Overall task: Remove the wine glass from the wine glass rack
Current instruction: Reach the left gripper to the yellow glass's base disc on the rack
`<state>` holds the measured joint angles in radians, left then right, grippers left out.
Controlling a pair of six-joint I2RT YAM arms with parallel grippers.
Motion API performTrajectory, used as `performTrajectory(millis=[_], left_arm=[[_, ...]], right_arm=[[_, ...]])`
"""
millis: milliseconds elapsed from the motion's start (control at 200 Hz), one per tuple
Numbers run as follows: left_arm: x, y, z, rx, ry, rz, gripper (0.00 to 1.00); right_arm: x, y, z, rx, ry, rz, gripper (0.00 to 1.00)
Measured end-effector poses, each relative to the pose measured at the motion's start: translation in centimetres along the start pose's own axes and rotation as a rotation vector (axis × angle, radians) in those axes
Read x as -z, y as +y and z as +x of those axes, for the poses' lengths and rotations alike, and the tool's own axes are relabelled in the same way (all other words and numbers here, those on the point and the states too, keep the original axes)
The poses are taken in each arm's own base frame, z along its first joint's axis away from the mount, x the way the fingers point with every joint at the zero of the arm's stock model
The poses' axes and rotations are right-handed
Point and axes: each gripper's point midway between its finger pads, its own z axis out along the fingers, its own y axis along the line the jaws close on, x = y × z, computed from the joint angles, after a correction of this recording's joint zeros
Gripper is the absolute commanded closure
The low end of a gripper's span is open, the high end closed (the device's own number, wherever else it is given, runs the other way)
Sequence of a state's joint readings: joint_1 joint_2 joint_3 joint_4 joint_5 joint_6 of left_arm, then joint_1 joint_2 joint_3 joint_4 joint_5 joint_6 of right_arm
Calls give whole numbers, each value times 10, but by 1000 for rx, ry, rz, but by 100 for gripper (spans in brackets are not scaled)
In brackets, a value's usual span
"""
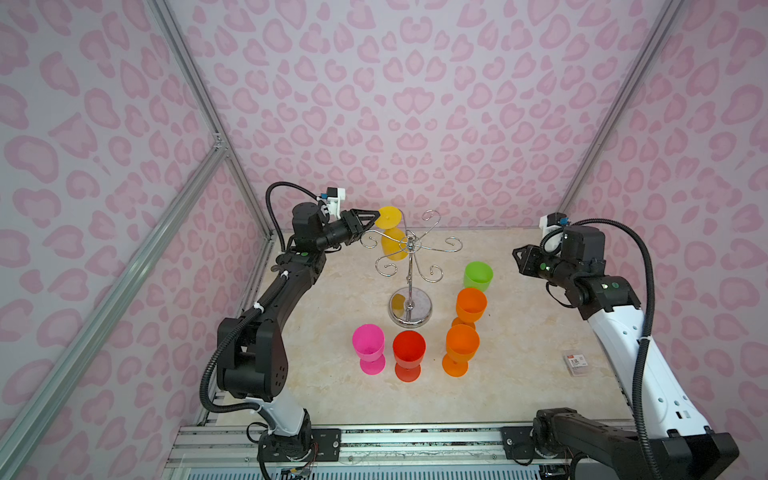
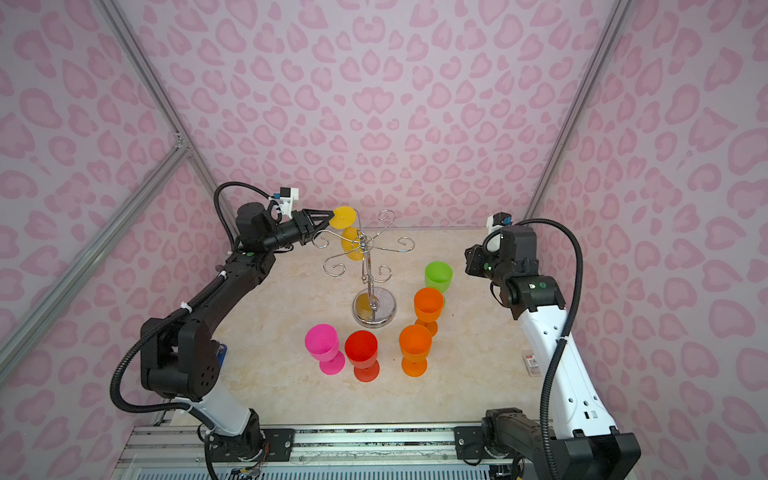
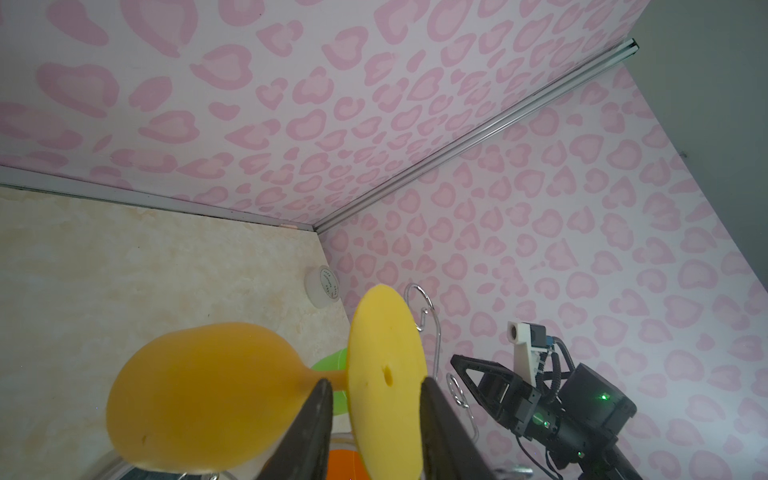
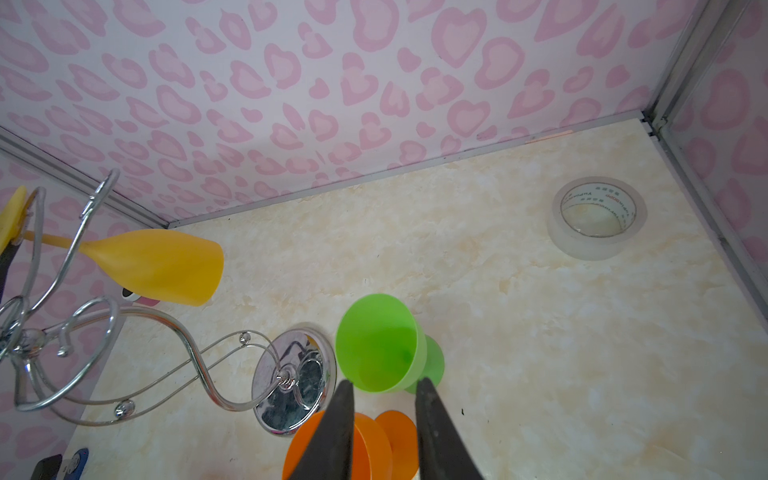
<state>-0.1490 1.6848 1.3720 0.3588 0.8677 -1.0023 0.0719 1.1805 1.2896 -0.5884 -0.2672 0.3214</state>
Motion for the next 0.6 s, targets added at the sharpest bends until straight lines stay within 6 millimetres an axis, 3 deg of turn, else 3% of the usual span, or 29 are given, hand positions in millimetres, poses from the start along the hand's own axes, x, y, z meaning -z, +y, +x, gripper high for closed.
performTrajectory(millis=[185, 600], left_arm=[[-2, -1, 0, -11, 12, 14, 71], [-7, -6, 1, -47, 56, 57, 76]], right_arm=[[-1, -1, 1, -3, 6, -3, 73], [-2, -1, 2, -7, 9, -9, 73]])
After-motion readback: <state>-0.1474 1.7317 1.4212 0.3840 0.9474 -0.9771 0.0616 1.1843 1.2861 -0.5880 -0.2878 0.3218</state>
